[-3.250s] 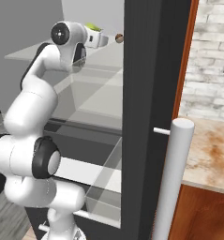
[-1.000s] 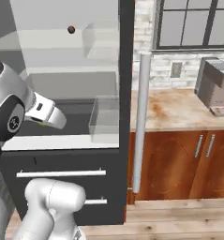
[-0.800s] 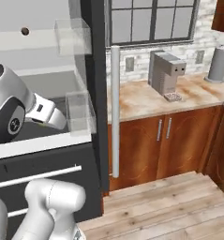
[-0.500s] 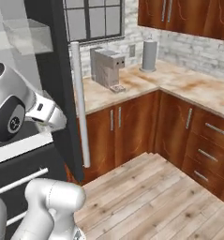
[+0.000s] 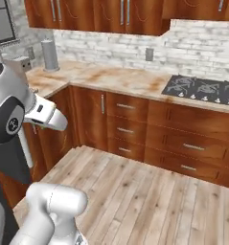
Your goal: Pick the pear and apple from the fridge and place them on the plate next to the blender to make a fruit smoothie.
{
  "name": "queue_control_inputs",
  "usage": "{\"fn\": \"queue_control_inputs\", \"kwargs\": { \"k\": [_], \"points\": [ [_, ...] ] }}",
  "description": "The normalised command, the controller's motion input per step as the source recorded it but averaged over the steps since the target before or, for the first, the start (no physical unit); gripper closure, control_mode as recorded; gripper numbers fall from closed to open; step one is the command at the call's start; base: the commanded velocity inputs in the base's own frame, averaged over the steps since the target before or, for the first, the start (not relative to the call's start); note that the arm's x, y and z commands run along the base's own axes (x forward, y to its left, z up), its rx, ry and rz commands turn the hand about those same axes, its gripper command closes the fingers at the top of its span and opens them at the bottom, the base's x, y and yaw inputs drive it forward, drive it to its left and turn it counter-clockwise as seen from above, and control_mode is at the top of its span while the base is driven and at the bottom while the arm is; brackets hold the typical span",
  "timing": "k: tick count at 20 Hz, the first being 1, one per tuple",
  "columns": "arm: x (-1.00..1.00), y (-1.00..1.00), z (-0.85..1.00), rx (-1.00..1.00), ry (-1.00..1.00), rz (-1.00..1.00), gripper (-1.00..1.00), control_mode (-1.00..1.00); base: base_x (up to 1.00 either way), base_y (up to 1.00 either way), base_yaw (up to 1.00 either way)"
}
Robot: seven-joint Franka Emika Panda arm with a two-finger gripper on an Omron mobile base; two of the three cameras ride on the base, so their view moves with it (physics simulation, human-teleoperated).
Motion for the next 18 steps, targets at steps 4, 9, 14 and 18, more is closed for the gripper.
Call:
{"fn": "queue_control_inputs", "kwargs": {
  "k": [4,9,14,18],
  "points": [
    [0.00,0.00,0.00,0.00,0.00,0.00,1.00,1.00,0.00,-0.64,-0.78],
    [0.00,0.00,0.00,0.00,0.00,0.00,1.00,1.00,0.00,-0.64,-0.78],
    [0.00,0.00,0.00,0.00,0.00,0.00,1.00,1.00,0.00,-0.68,-0.75],
    [0.00,0.00,0.00,0.00,0.00,0.00,1.00,1.00,0.05,-0.57,-0.73]
  ]
}}
